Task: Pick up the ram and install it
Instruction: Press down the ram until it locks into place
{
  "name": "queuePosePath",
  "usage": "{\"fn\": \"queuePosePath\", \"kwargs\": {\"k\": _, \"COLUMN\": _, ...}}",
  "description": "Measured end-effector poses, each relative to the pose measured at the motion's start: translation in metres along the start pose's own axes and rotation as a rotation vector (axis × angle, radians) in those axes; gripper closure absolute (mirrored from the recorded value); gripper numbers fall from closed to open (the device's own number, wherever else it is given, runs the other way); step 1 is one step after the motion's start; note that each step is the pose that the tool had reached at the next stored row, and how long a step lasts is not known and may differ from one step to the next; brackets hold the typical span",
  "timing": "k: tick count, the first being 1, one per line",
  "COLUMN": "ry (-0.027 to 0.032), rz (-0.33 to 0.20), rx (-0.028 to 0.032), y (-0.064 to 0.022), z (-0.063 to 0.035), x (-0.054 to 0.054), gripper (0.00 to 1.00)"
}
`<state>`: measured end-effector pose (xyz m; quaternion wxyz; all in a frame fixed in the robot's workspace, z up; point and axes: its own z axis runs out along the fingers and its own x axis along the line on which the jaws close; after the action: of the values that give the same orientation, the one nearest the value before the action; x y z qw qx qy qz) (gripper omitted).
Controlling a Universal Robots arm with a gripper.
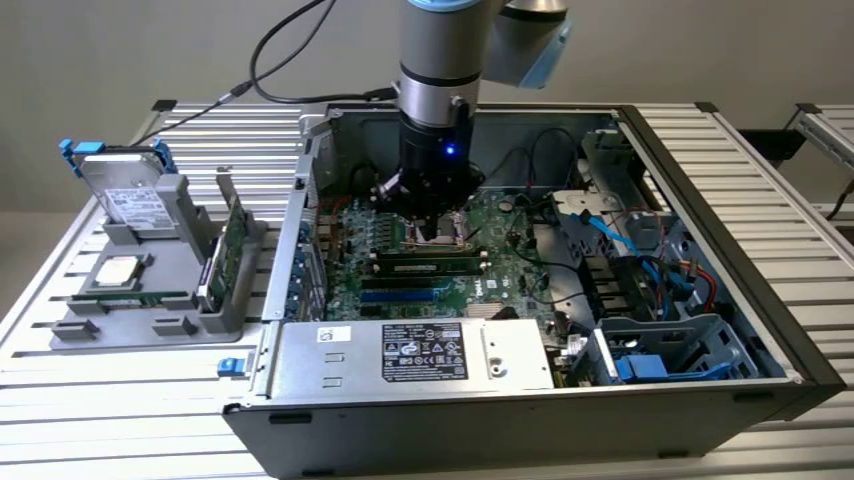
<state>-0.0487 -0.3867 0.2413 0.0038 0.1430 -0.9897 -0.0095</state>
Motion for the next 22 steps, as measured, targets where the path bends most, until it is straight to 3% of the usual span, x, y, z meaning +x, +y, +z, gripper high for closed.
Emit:
{"fn": "queuePosePath", "kwargs": {"k": 16, "ry": -0.0092, "rz": 0.239, "rx": -0.0021, "y": 0.0, "z": 0.0, "x": 0.0, "gripper": 0.9}}
{"fn": "queuePosePath", "kwargs": {"k": 22, "ry": -0.0105, "rz": 0.265, "rx": -0.0065, "y": -0.0034, "z": -0.0011, "x": 0.0011, "gripper": 0.9}}
